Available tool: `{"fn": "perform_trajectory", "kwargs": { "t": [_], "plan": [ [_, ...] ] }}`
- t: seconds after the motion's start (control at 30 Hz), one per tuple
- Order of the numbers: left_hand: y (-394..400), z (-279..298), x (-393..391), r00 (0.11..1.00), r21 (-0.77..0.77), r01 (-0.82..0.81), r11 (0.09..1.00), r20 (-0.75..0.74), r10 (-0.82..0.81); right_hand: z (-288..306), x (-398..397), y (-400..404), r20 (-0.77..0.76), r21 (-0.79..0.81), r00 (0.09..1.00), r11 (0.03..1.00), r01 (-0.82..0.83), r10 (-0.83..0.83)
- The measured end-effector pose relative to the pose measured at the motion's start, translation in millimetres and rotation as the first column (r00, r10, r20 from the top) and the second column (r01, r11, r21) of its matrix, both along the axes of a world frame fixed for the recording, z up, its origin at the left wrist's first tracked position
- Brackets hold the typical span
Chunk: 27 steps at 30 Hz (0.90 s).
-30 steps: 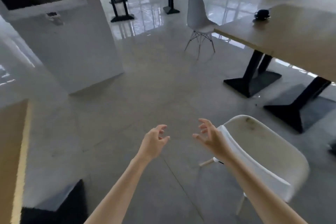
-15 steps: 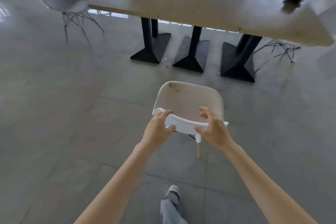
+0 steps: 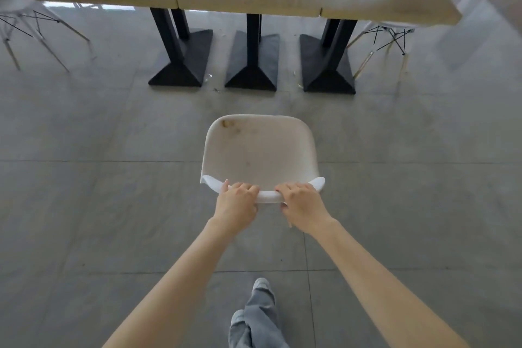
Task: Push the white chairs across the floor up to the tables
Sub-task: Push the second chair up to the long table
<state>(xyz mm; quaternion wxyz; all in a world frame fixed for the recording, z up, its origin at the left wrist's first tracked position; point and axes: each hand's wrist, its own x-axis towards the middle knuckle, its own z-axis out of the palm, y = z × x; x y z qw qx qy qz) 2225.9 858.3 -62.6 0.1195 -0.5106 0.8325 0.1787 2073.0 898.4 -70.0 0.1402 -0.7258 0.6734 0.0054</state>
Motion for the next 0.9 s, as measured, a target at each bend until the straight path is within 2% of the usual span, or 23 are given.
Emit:
{"fn": "perform_trajectory", "kwargs": {
  "t": [0.2, 0.4, 0.53, 0.9],
  "plan": [
    [-20.3, -7.9, -3.8, 0.990, -0.097, 0.121, 0.988, 0.082, -0.113, -7.5, 2.8, -18.3, -0.105, -0.037, 0.992, 0.997, -0.071, 0.066],
    [-29.7, -19.6, 1.6, 0.984, -0.141, 0.134, 0.981, -0.094, -0.148, -11.2, 1.7, -23.4, -0.155, -0.045, 0.983, 0.994, -0.101, 0.093],
    [-35.1, -19.1, -1.4, 0.986, -0.101, 0.168, 0.981, 0.015, -0.167, -14.5, -1.0, -31.2, -0.171, -0.045, 0.981, 0.993, -0.106, 0.097],
    [-92.9, -16.2, -27.9, 0.995, -0.098, 0.103, 0.990, 0.024, -0.101, -15.3, -26.8, -93.6, -0.144, -0.068, 0.986, 0.993, -0.093, 0.083]
  ]
}}
